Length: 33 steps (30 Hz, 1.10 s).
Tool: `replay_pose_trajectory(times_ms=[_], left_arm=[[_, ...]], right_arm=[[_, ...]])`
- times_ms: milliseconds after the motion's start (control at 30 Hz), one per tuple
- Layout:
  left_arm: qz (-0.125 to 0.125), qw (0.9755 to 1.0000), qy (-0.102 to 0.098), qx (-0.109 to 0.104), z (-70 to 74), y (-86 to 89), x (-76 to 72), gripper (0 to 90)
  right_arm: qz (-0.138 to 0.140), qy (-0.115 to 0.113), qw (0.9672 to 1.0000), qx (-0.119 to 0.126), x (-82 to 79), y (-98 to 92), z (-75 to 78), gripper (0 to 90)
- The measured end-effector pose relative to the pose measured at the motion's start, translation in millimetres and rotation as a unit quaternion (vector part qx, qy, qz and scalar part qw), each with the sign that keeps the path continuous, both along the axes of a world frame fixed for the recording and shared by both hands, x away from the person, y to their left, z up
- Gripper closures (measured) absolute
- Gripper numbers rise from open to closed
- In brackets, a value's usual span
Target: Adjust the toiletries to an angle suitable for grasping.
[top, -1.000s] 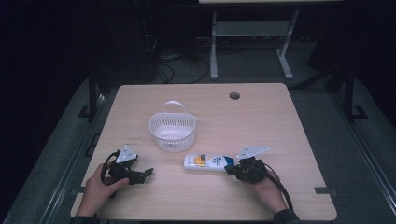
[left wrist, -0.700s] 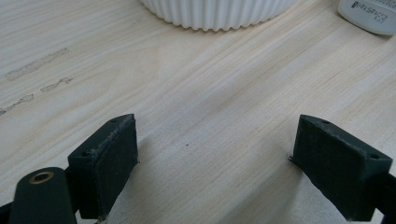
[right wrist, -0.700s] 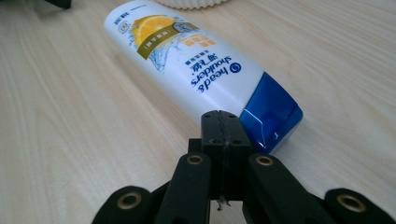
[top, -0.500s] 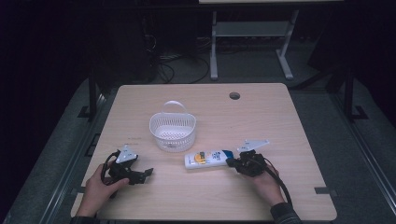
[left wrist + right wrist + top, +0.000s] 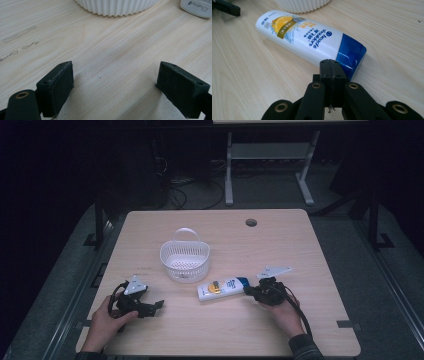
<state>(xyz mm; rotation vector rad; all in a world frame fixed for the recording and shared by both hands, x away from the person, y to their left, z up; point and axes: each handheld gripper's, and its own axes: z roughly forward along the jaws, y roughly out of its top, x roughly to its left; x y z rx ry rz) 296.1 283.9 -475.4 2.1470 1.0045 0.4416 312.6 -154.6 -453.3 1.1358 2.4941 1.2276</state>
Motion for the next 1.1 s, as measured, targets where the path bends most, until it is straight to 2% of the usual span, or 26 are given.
replay_pose_trajectory(times_ms=[300, 533, 800, 1100], left_arm=[[0.000, 1.0000, 0.000, 0.000, 0.0, 0.0, 0.0, 13.1], [0.000, 1.0000, 0.000, 0.000, 0.0, 0.0, 0.0, 13.1], [0.001, 1.0000, 0.000, -0.001, -0.1, -0.2, 0.0, 13.1], [0.001, 1.0000, 0.000, -0.001, 0.0, -0.2, -0.1, 13.1]], right_arm=[[-0.003, 0.000, 0.9998, 0.018, -3.9, 2.2, 13.6, 89.4], [0.001, -0.001, 0.9996, 0.029, -3.8, 12.0, 23.2, 89.6], [0.002, -0.003, 0.9990, 0.046, 4.2, 31.5, 31.9, 89.6], [0.007, -0.005, 0.9991, 0.041, 12.2, 55.4, 34.0, 89.5]])
